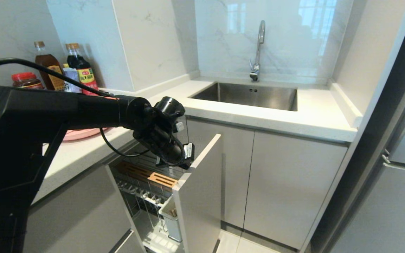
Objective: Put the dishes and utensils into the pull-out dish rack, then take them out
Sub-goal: Open the cupboard
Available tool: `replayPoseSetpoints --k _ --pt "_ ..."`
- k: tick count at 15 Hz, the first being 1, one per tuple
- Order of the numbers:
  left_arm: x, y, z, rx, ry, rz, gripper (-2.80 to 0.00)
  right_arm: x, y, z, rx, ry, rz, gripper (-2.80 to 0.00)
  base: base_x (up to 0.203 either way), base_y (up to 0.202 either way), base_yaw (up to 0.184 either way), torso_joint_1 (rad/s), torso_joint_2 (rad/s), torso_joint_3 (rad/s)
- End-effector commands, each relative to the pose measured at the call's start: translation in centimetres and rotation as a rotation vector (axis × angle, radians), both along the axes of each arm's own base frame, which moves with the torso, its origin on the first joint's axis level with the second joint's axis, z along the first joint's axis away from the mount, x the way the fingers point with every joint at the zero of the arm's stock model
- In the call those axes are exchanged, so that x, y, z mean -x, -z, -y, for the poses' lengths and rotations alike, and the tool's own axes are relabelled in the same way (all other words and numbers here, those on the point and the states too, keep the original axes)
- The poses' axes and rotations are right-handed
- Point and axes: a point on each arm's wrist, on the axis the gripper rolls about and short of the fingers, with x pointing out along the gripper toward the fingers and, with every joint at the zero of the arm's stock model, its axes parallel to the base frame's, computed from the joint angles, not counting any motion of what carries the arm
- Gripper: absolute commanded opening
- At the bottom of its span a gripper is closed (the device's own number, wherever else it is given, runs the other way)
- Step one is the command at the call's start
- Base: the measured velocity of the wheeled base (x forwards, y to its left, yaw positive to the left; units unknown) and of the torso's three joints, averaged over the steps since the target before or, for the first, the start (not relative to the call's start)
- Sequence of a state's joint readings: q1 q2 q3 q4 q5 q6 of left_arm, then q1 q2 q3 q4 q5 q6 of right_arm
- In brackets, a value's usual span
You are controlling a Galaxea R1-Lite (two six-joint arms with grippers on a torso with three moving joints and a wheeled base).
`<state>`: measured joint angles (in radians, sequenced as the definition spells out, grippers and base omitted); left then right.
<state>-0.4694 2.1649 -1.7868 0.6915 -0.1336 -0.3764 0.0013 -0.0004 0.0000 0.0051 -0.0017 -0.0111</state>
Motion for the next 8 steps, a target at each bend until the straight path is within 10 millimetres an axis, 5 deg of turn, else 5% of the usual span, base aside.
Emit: replayPoseSetpoints --k 1,8 --pt "0.5 0.2 0.8 0.004 0.017 -0.017 -2.80 0.0 0.0 0.0 0.001 0.000 -0.001 -2.80 0.000 0.000 0.000 0.000 0.00 0.000" --pt "2.7 0.7 3.9 0.136 0.101 -0.138 -2.80 0.0 0.0 0.0 0.000 0.000 0.000 -2.80 0.000 0.000 0.000 0.000 0.00 0.000"
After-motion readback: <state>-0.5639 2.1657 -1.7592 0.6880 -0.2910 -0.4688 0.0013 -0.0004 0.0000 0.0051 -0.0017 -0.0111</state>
